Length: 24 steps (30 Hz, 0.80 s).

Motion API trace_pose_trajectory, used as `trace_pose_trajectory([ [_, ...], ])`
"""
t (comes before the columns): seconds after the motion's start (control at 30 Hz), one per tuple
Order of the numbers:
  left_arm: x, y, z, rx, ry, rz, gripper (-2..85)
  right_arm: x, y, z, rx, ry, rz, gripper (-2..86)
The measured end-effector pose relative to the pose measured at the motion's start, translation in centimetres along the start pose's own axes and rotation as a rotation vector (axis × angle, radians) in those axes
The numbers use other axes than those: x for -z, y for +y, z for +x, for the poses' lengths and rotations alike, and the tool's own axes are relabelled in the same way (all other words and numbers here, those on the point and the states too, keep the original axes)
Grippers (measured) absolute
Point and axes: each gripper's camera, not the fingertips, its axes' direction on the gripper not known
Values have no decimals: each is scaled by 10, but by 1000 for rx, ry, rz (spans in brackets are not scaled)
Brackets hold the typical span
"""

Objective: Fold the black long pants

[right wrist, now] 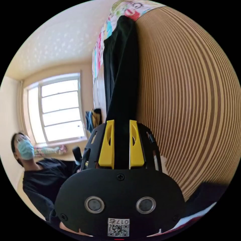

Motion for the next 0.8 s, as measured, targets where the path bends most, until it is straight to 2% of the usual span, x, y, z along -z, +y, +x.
trace_pose_trajectory([
  [0.1, -2, 5, -10, -1, 43, 7, 11, 7, -113, 57, -97, -207, 303, 106],
  [0.17, -4, 6, -14, -9, 66, 2, 10, 0, -161, 74, -119, -273, 414, 111],
  [0.23, -6, 6, -20, -13, 88, -8, 9, -12, -206, 80, -126, -263, 486, 111],
  [0.33, -6, 7, -27, -11, 122, -11, 7, -42, -276, 78, -114, -170, 495, 98],
  [0.43, -4, 6, -39, -3, 186, -5, 5, -73, -331, 63, -120, 65, 496, 69],
  [0.53, 2, 11, -58, 24, 242, 14, 3, -105, -358, 30, -99, 416, 515, 32],
  [0.57, 5, 13, -62, 33, 251, 21, 3, -126, -359, 1, -19, 622, 540, 26],
  [0.6, 12, 20, -71, 53, 273, 40, 1, -141, -359, -14, 34, 717, 536, 24],
  [0.67, 26, 34, -84, 83, 303, 71, -1, -220, -350, -78, 310, 1035, 483, 19],
  [0.7, 34, 46, -94, 107, 315, 83, -1, -262, -334, -107, 439, 1129, 491, 18],
  [0.8, 49, 80, -119, 227, 314, 78, -1, -325, -306, -150, 561, 1072, 530, 16],
])
